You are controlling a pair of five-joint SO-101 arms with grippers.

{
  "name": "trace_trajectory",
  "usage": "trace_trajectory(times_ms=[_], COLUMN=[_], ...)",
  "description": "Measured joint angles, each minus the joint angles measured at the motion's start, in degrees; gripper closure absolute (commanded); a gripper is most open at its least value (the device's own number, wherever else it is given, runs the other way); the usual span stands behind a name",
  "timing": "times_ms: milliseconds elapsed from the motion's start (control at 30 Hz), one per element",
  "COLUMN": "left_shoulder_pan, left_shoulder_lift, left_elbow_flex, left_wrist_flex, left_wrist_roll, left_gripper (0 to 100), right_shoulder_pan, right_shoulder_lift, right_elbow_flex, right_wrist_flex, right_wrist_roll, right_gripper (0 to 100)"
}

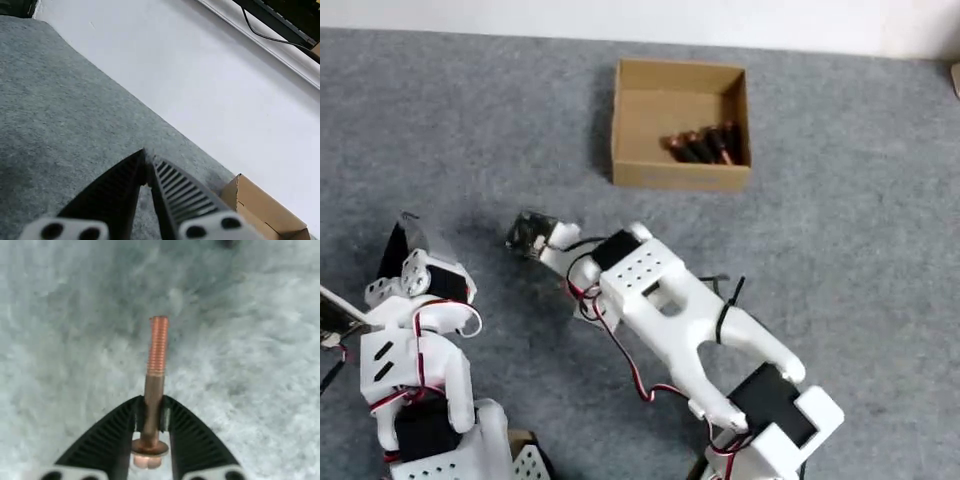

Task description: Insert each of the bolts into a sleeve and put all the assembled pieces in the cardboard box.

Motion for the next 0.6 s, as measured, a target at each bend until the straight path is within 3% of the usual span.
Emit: trace_trajectory(times_ms=[67, 167, 400, 500, 600], left_shoulder_pan=[0.0, 0.0, 0.0, 0.0, 0.0], left_shoulder_lift=[0.0, 0.0, 0.0, 0.0, 0.0], left_elbow_flex=[0.0, 0.0, 0.0, 0.0, 0.0], left_wrist_flex=[0.0, 0.0, 0.0, 0.0, 0.0], left_wrist_roll=[0.0, 0.0, 0.0, 0.0, 0.0], left_gripper=[99, 99, 99, 99, 99], right_shoulder_pan=[0.0, 0.0, 0.2, 0.2, 0.2], right_shoulder_lift=[0.0, 0.0, 0.0, 0.2, 0.2], right_elbow_flex=[0.4, 0.4, 4.2, 5.2, 5.3], right_wrist_flex=[-2.1, -6.2, -21.0, -22.4, -22.8], right_wrist_roll=[-1.9, -12.7, -54.2, -57.6, -55.3], right_gripper=[99.4, 99.4, 98.8, 96.7, 83.1])
